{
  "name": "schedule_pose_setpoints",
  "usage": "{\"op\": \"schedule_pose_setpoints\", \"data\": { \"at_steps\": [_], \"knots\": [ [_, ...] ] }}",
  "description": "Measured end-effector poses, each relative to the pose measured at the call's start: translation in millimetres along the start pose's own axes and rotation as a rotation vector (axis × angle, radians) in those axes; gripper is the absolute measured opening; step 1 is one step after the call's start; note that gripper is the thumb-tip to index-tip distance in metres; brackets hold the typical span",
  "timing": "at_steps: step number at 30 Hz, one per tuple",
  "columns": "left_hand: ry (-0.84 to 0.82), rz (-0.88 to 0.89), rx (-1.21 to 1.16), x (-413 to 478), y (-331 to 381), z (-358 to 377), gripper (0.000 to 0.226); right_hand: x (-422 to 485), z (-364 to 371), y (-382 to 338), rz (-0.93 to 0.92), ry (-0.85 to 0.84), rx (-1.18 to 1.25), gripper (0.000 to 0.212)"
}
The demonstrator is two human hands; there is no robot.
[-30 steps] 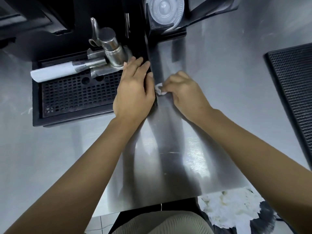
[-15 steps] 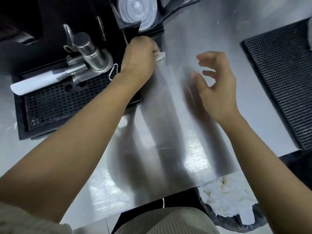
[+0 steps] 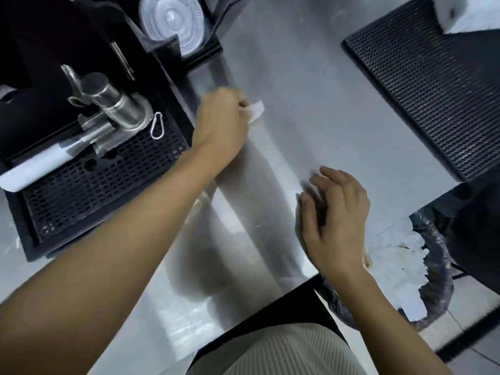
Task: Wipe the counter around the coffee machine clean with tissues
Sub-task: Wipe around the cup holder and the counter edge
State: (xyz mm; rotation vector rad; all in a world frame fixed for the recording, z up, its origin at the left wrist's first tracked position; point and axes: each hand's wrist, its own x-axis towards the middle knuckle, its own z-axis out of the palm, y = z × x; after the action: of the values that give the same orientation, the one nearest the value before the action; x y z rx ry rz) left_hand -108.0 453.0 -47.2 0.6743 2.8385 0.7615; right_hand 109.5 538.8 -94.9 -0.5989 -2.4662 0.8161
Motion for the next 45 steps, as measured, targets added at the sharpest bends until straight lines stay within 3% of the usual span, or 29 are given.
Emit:
{"op": "schedule_pose_setpoints", "data": {
  "at_steps": [3, 7, 12, 17, 20, 23, 28, 30, 32, 36, 39, 42, 45],
  "knots": [
    [0.095, -0.027, 0.144, 40, 1, -5, 0.008, 0, 3, 1, 0.012, 0.043, -0.051, 0.02],
    [0.086, -0.022, 0.314, 26, 14, 7, 0.03, 1, 4, 1, 0.019, 0.081, -0.078, 0.021],
    [0.152, 0.081, 0.246, -58, 8, 23, 0.022, 0, 3, 1, 0.026, 0.086, -0.076, 0.02],
    [-0.041, 0.069, 0.081, -61, 5, -1, 0.014, -1, 3, -1, 0.017, 0.095, -0.074, 0.02],
    [0.04, 0.026, 0.111, -6, -3, -7, 0.013, -1, 2, 0, 0.004, 0.085, -0.069, 0.02],
    [-0.005, 0.029, 0.273, 6, 8, 10, 0.023, -1, 0, 0, 0.001, 0.076, -0.06, 0.018],
    [0.138, 0.1, 0.121, -66, 7, 30, 0.029, -1, 0, 3, -0.032, 0.061, -0.034, 0.016],
    [0.118, 0.143, 0.03, -99, 10, 35, 0.028, 0, -1, 4, -0.031, 0.051, -0.029, 0.016],
    [0.143, 0.075, -0.065, -116, 10, 26, 0.022, 0, -3, 3, -0.039, 0.034, 0.037, 0.018],
    [0.511, -0.342, -0.034, -134, -23, -5, 0.015, 9, -21, 18, -0.052, 0.063, 0.173, 0.024],
    [0.538, -0.53, 0.041, -143, -40, 5, 0.021, 23, -33, 38, -0.074, 0.082, 0.094, 0.019],
    [0.57, -0.524, -0.008, -133, -32, 22, 0.027, 31, -32, 46, -0.09, 0.07, 0.032, 0.018],
    [0.544, -0.408, -0.024, -125, -13, 37, 0.031, 27, -26, 47, -0.112, 0.082, -0.035, 0.015]
  ]
}}
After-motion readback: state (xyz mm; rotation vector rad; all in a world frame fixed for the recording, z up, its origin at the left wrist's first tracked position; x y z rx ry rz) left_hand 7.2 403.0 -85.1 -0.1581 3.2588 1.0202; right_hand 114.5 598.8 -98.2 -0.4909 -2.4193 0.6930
